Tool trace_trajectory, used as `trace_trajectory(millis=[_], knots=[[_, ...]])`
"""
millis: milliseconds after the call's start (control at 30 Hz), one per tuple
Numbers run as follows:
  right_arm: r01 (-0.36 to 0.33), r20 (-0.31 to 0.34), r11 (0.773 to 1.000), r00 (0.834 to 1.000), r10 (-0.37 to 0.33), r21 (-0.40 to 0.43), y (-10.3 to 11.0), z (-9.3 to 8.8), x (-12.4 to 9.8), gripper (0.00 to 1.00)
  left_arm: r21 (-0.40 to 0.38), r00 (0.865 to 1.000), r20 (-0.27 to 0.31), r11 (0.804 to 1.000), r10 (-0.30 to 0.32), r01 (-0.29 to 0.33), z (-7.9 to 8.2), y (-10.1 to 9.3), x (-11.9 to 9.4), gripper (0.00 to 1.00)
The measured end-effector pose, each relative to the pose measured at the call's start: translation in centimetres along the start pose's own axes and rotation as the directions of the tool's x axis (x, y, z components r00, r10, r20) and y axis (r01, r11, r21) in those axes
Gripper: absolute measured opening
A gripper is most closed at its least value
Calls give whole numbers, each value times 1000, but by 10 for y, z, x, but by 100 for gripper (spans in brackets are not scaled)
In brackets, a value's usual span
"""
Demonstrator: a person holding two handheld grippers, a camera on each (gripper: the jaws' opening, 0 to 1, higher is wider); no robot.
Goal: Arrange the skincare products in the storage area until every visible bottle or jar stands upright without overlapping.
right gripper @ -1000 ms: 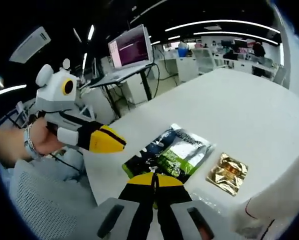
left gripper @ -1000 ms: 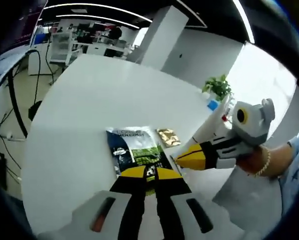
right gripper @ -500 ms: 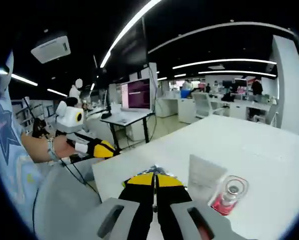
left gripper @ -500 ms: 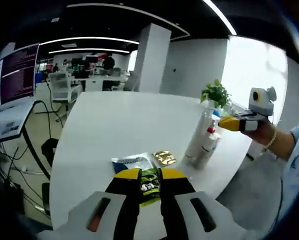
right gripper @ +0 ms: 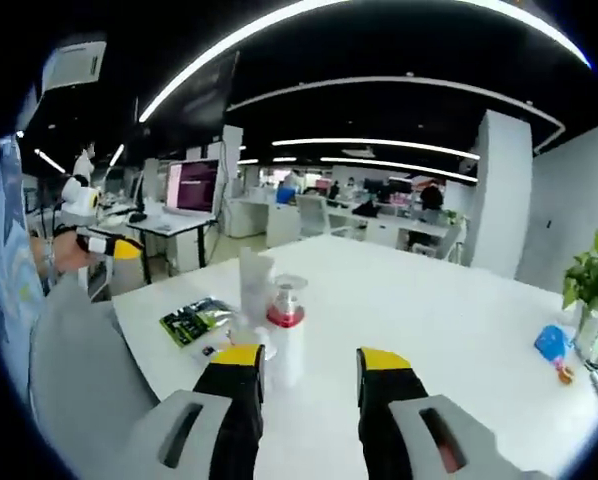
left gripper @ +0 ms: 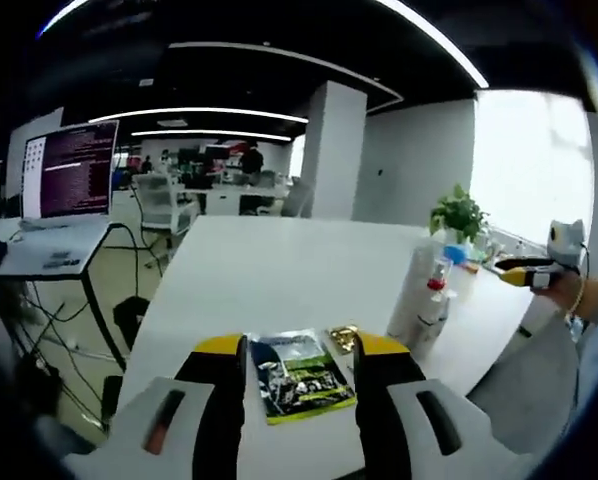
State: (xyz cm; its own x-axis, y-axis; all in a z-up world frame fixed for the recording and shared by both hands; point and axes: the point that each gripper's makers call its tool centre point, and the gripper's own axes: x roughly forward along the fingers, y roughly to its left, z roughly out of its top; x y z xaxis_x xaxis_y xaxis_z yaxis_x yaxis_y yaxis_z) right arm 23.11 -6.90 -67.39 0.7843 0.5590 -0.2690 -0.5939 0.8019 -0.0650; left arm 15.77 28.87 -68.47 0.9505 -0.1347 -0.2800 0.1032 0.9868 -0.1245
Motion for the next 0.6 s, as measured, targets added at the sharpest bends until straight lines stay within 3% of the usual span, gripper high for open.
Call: trace_trajectory(millis=[100,167,233,367,433,467,500,567,600], knots=[[55,38,998,998,-56,40,-8,-4,-6,45,12,999,22,999,29,-29,-2,-3,-4,43],[85,81,994,993,-90,70,-8,-4,-7,56,7,998,56,999,42,-42,-1,-4,-6,52],[73,96,992,992,-83,106,0,-6,-6,63,-19,996,73,999,47,-46,-4,-9,-7,60],[52,137,990,988,-69,129,21,-10,1,69,-36,997,57,998,55,-53,-18,-23,-5,62],[65,107,995,992,-74,79,25,-18,5,69,-20,995,44,996,85,-84,-25,-25,-2,60],[107,70,994,992,-108,19,17,-22,4,66,17,993,43,994,111,-112,-28,-20,-1,59],[129,52,992,990,-129,18,12,-25,4,62,68,991,38,989,130,-132,-31,-16,0,57],[58,32,990,998,-62,127,18,-33,8,59,27,992,14,992,126,-127,-32,-13,0,51],[44,15,990,999,-46,132,20,-35,9,60,16,993,21,993,117,-117,-32,-13,-1,50]])
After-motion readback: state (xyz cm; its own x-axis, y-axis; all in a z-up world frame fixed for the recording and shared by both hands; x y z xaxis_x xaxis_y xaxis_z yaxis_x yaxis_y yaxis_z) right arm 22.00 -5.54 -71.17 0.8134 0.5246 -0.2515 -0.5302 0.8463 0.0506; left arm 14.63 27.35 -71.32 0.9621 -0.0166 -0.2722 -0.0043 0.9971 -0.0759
